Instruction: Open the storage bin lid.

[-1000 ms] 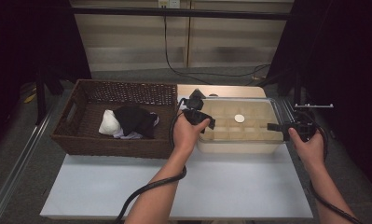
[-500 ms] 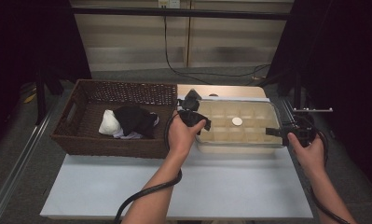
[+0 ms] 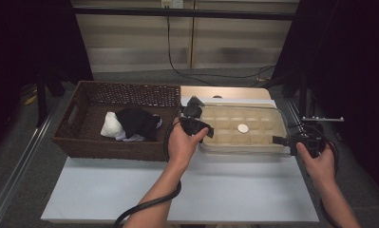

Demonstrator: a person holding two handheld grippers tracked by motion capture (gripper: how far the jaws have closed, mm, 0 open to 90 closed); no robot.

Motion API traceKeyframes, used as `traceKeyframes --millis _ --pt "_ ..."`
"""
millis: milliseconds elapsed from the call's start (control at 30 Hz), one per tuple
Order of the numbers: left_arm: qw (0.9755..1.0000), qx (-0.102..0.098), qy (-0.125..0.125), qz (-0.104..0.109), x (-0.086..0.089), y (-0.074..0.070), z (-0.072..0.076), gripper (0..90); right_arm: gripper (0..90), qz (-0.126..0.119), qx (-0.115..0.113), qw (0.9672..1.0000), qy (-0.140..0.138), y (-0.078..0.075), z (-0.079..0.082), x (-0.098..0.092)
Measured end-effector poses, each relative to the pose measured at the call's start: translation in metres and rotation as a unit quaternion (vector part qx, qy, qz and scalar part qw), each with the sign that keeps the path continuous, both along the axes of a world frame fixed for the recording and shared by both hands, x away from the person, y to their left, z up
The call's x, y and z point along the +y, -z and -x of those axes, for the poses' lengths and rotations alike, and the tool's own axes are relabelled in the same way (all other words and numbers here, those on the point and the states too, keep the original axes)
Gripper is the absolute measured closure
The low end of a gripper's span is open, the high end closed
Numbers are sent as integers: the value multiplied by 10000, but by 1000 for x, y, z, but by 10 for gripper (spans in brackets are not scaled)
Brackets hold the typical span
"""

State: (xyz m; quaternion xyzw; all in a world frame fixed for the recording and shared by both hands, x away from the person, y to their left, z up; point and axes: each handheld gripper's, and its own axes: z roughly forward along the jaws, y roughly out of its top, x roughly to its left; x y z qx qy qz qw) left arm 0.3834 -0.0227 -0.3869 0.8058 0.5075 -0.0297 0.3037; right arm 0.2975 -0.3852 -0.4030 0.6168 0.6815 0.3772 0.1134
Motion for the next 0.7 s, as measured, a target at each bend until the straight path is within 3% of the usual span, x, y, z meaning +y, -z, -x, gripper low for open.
traceKeyframes --millis 300,500,700 --pt "9998 -178 36 -30 3 -5 14 450 265 30 -71 10000 17 -1 11 1" --pt "9998 -197 81 -47 6 -3 21 487 269 -123 -116 9999 5 1 17 -1" --pt "9998 -160 73 18 9 0 27 505 269 -98 -43 9999 -13 6 25 0"
